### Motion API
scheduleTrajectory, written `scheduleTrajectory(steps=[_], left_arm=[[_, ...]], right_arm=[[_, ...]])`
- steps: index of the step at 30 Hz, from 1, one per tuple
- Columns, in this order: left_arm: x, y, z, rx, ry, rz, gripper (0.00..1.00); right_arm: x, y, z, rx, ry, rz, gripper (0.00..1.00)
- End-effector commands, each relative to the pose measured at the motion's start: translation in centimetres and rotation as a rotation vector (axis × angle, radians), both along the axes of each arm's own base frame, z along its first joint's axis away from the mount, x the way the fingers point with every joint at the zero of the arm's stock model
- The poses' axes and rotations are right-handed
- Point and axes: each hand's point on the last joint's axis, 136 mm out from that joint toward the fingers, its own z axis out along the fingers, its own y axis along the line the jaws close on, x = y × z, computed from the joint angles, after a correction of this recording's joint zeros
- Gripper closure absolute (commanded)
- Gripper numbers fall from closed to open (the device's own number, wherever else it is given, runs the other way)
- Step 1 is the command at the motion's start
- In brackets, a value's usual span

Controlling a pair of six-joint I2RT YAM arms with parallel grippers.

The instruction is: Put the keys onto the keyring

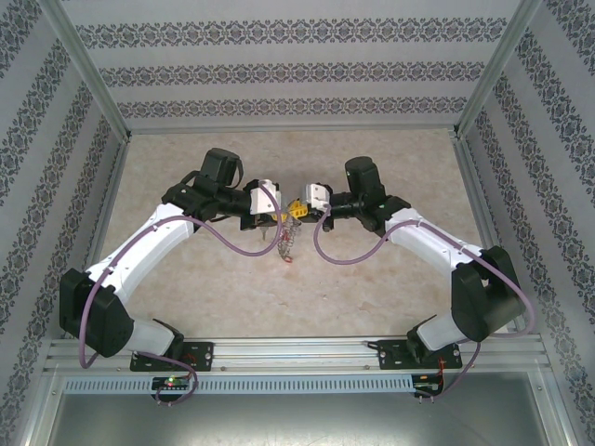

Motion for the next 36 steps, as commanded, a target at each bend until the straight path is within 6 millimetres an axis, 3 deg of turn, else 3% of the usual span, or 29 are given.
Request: scheduleTrajectory(steps=[1, 15, 19, 25, 30, 32, 36], left_arm=[[-0.1, -0.1, 0.7, -0.024, -0.005, -0.022, 0.73], [1.6, -0.1, -0.3, -0.022, 0.007, 0.048, 0.72], [1.7, -0.2, -0.6, -0.020, 0.020, 0.046, 0.82], [1.7, -0.1, -1.0, -0.020, 0.032, 0.049, 0.83], [1.9, -0.1, -0.8, -0.032, 0.032, 0.053, 0.92], [1.9, -0.2, -0.5, -0.047, 0.033, 0.050, 1.00], [2.1, -0.3, 0.2, -0.087, 0.026, 0.063, 1.00]], right_arm=[[-0.5, 0.0, 2.1, 0.066, -0.029, 0.038, 1.00], [-1.1, 0.0, 3.1, 0.102, -0.040, 0.080, 1.00], [-1.2, 0.1, 3.3, 0.107, -0.044, 0.085, 1.00], [-1.3, 0.0, 3.5, 0.111, -0.051, 0.080, 1.00], [-1.4, 0.1, 3.7, 0.121, -0.051, 0.085, 1.00], [-1.3, 0.2, 3.7, 0.122, -0.052, 0.086, 1.00], [-1.4, 0.2, 3.1, 0.106, -0.049, 0.084, 1.00]])
